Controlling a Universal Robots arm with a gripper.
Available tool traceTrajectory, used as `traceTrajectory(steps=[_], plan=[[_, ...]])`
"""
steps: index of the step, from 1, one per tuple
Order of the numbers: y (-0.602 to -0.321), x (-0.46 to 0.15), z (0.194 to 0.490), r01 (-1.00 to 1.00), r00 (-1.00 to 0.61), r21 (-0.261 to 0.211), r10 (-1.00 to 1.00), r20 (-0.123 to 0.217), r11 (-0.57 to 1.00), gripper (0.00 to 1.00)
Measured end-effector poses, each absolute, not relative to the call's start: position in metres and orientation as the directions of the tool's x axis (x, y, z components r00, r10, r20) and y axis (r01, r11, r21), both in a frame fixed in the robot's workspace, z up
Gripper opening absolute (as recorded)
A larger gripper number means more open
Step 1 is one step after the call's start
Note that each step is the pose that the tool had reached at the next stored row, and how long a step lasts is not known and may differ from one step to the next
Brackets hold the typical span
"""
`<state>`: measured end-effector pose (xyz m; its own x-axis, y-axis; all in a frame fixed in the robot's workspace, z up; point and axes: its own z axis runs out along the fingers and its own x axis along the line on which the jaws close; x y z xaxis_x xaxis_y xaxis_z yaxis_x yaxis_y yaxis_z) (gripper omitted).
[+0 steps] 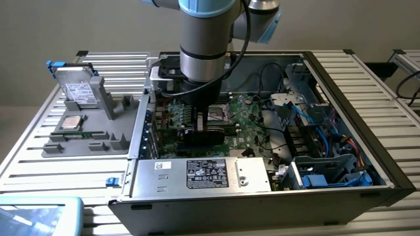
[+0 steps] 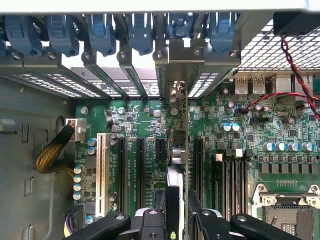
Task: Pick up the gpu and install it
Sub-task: 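Insert the gpu into the slot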
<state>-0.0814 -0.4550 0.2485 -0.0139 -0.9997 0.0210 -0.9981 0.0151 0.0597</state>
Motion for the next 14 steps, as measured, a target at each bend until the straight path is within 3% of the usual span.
traceTrajectory(steps=[14], plan=[[-0.4550, -0.0814, 0.2484, -0.998, -0.014, 0.066, -1.000, 0.021, 0.015, 0.28]])
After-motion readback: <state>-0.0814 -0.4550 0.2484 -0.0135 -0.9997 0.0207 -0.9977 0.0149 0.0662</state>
